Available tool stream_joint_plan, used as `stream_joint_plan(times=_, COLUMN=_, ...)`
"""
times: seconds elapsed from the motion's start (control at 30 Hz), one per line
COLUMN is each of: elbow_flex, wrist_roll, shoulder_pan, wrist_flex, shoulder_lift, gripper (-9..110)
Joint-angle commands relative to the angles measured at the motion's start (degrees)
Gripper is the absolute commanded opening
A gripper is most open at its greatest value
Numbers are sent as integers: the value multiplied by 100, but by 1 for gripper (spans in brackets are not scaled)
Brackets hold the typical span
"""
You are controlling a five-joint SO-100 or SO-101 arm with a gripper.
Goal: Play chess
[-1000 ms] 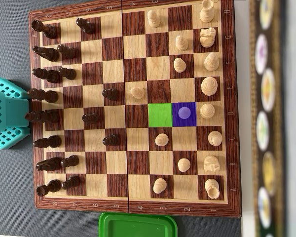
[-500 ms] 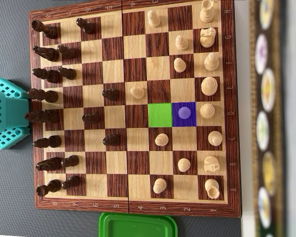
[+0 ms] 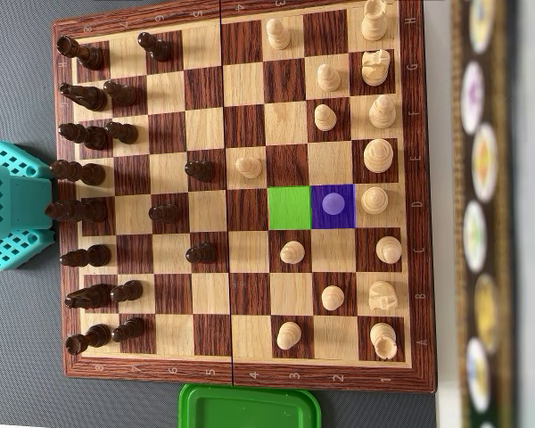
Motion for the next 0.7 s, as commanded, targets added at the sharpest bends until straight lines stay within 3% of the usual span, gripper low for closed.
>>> stream_joint_plan(times=0.0, elbow_flex=114, wrist_roll=-9, shoulder_pan=-35, wrist_flex=0, shoulder_lift=-9, gripper=0)
stream_joint_plan(times=0.67, elbow_flex=-88, wrist_roll=-35, shoulder_pan=18, wrist_flex=149, shoulder_lift=-9, gripper=0)
